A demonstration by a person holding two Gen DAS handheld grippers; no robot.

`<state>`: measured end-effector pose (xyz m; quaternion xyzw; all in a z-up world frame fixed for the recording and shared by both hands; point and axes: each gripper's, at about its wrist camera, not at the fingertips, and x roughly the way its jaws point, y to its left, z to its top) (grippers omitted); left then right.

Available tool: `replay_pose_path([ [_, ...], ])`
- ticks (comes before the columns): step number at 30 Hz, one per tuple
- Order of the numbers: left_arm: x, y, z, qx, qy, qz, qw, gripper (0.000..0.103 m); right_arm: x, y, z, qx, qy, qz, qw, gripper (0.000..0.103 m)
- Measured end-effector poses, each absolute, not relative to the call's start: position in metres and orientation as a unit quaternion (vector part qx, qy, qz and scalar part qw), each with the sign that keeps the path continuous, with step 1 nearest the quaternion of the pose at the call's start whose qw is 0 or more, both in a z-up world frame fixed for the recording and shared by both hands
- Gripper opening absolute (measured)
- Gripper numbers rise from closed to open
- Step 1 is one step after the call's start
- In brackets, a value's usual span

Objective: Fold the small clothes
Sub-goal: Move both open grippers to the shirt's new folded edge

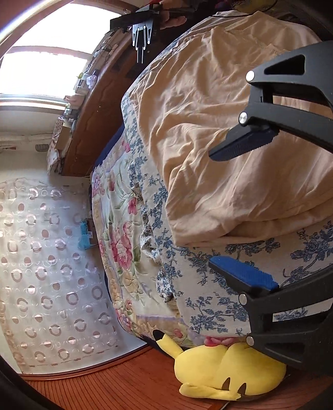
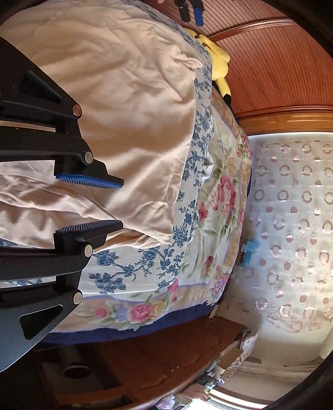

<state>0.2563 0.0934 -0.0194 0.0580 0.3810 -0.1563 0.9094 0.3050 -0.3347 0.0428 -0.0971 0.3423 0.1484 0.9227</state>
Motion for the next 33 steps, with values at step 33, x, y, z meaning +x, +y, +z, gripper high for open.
replay_pose_path([
  [33, 0.099, 0.053, -0.062, 0.009, 0.404, -0.14, 0.904, 0.077, 0.153, -0.358, -0.045, -0.039, 0.369, 0.191, 0.909, 0.047],
])
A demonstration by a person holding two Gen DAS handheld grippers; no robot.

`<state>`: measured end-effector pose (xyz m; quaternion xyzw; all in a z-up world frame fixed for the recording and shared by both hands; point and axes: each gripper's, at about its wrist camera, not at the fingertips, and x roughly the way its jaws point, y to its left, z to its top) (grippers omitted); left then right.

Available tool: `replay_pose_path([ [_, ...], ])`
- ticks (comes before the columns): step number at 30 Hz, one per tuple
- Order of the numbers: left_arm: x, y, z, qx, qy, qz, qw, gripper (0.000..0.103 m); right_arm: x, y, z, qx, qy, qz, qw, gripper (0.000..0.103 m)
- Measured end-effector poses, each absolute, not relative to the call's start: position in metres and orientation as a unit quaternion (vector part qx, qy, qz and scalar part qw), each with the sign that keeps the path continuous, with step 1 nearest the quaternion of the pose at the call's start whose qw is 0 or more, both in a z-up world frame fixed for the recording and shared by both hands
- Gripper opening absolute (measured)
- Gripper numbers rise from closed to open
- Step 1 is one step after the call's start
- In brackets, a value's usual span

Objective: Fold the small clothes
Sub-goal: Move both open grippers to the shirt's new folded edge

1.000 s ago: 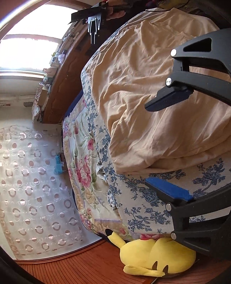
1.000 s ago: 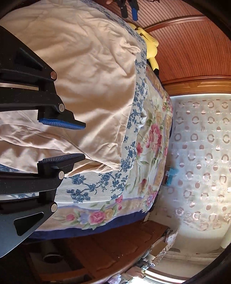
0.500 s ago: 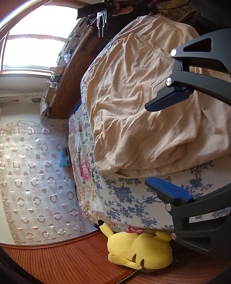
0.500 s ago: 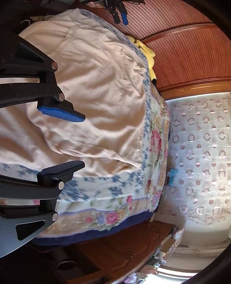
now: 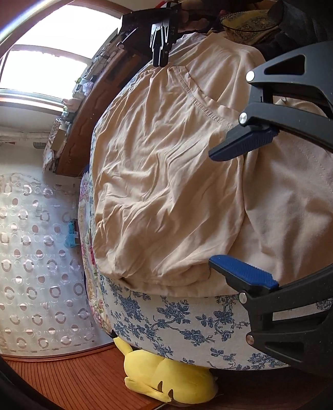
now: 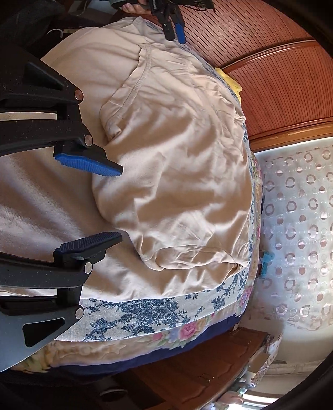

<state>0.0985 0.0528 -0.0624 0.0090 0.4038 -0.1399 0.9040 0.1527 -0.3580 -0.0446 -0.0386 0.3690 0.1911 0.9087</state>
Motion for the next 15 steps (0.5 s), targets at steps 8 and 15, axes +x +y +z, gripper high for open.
replay_pose_path([
  [8, 0.109, 0.064, -0.066, 0.0, 0.411, -0.115, 0.904, 0.077, 0.167, -0.354, -0.04, -0.032, 0.371, 0.182, 0.91, 0.047],
  [15, 0.121, 0.07, -0.067, -0.004, 0.415, -0.107, 0.904, 0.07, 0.187, -0.369, -0.044, -0.007, 0.383, 0.151, 0.911, 0.047],
])
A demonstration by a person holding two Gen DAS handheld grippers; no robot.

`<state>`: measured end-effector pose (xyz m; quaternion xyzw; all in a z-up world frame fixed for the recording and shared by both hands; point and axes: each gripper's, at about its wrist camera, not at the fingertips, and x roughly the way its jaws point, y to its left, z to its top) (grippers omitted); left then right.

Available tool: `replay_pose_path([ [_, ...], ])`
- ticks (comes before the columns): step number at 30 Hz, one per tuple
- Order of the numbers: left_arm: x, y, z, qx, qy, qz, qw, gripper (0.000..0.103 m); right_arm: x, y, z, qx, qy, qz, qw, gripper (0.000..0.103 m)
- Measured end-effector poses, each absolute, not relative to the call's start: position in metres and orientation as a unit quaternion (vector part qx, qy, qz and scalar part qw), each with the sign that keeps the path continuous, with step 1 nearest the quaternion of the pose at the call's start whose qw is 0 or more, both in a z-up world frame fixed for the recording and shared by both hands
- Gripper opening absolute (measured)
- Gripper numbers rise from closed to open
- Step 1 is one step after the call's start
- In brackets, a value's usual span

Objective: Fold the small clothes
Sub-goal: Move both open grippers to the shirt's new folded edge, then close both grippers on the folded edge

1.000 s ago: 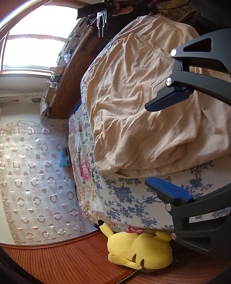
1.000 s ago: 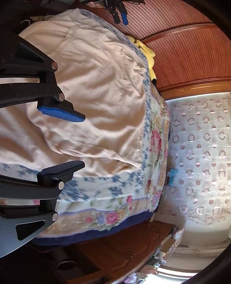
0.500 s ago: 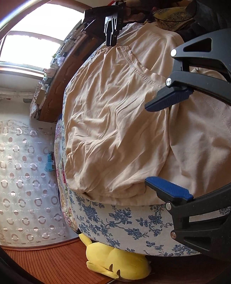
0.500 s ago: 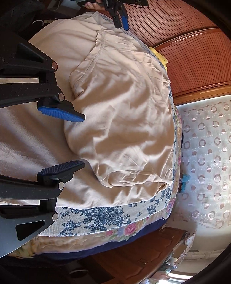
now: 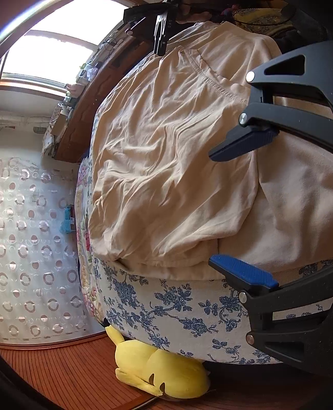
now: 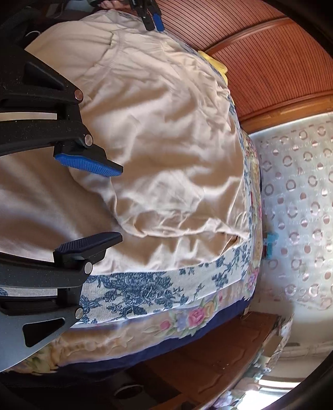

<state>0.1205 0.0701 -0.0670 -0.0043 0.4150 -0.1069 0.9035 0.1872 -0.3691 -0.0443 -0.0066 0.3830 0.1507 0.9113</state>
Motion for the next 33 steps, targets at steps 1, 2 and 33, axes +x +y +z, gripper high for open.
replay_pose_path([
  [1, 0.122, 0.071, -0.068, -0.007, 0.416, -0.107, 0.903, 0.068, 0.19, -0.37, -0.047, -0.005, 0.386, 0.152, 0.91, 0.047],
  [2, 0.123, 0.073, -0.069, -0.009, 0.418, -0.106, 0.902, 0.066, 0.191, -0.369, -0.047, -0.006, 0.384, 0.154, 0.91, 0.047],
  [33, 0.08, 0.086, 0.006, -0.019, 0.344, -0.144, 0.928, 0.002, 0.14, -0.373, 0.018, -0.064, 0.266, 0.181, 0.944, 0.005],
])
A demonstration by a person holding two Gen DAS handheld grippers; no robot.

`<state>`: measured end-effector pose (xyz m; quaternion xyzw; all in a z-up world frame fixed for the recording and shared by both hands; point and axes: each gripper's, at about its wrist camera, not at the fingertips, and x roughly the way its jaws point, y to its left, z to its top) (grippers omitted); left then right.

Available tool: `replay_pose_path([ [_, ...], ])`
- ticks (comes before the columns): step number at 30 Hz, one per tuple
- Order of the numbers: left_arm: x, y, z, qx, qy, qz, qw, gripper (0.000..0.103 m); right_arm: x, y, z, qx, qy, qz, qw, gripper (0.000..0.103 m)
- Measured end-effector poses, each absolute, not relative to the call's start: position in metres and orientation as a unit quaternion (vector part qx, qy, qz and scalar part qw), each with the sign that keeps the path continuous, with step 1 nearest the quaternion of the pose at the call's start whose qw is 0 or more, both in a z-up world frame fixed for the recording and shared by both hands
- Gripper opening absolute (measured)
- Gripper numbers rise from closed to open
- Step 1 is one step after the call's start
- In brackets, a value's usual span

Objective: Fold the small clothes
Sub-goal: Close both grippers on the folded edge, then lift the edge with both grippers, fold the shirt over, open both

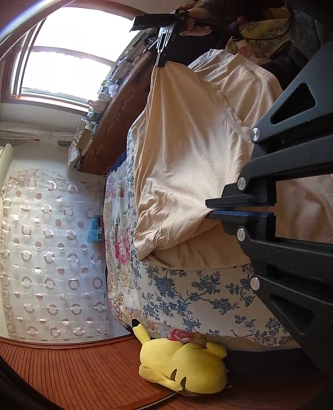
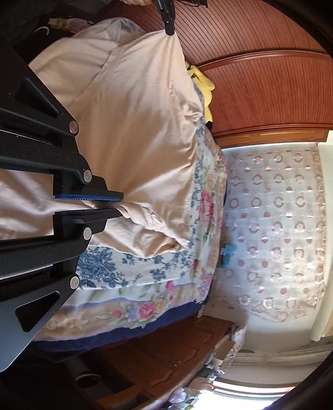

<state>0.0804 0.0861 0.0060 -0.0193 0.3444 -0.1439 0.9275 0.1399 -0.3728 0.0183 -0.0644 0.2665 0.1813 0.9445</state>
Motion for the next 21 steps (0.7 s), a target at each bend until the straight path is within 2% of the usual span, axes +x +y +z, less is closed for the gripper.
replay_pose_path([
  [12, 0.034, 0.109, 0.038, -0.049, 0.325, -0.148, 0.933, 0.002, 0.054, -0.408, 0.063, -0.063, 0.241, 0.202, 0.947, 0.005],
  [15, 0.028, 0.111, 0.006, -0.032, 0.362, -0.116, 0.924, 0.003, 0.054, -0.411, 0.041, -0.08, 0.282, 0.189, 0.937, 0.005],
  [21, 0.028, 0.113, -0.065, -0.027, 0.429, -0.086, 0.899, 0.003, 0.074, -0.42, -0.048, -0.059, 0.381, 0.165, 0.908, 0.005],
])
